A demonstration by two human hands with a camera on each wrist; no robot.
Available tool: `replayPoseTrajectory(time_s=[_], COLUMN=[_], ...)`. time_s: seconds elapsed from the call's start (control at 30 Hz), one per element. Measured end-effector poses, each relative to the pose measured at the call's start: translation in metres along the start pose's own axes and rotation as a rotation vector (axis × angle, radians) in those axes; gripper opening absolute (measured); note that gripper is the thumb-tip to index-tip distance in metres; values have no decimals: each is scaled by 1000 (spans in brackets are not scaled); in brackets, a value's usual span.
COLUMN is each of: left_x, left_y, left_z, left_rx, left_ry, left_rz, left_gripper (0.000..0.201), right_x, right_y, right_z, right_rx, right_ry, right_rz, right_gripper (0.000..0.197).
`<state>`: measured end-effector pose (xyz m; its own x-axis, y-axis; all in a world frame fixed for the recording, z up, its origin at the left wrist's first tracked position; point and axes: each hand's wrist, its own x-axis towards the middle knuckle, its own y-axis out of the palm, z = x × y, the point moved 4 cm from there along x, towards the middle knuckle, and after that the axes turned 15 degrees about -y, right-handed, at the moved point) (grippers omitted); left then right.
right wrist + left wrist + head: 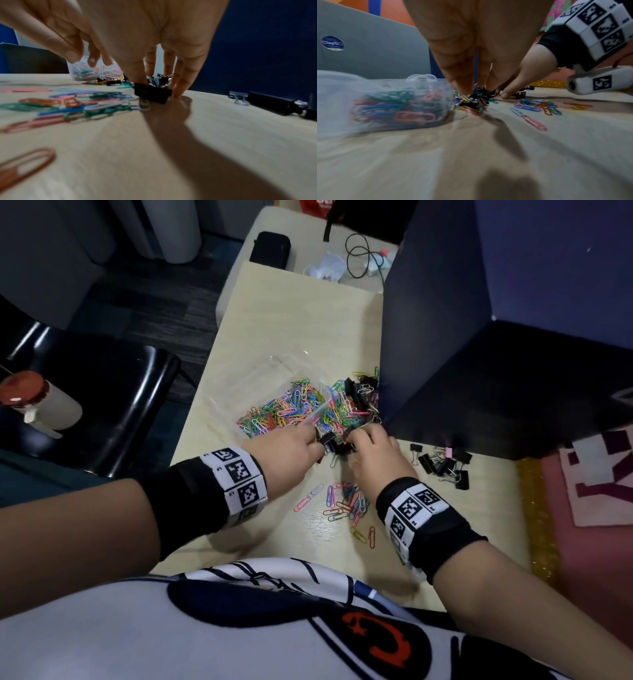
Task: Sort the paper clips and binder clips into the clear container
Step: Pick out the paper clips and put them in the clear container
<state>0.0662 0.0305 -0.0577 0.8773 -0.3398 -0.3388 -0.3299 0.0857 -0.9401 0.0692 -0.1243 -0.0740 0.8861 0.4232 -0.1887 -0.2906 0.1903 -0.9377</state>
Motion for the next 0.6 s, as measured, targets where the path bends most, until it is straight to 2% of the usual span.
replayPoseTrajectory(time_s=[0.13,0.3,0.37,0.53,0.6], left_x=[10,19,22,28,29], left_y=[15,19,17,13,13], left_z=[-10,-17,-20,-29,-32], left_rx=[96,108,98,76,75], left_ry=[-65,-85,-102,-170,-183], left_rz=[103,46,37,96,106], left_gripper=[49,43,37,27,23], right_x=[-4,-14,-20,-34,-40], right_y=[2,-7,-13,-29,-34], right_z=[-7,-18,-24,-42,-52], right_rx=[1,128,183,272,271], right_ry=[3,18,37,57,106], right_rz=[45,17,4,-56,-81], right_gripper=[31,53,56,28,24])
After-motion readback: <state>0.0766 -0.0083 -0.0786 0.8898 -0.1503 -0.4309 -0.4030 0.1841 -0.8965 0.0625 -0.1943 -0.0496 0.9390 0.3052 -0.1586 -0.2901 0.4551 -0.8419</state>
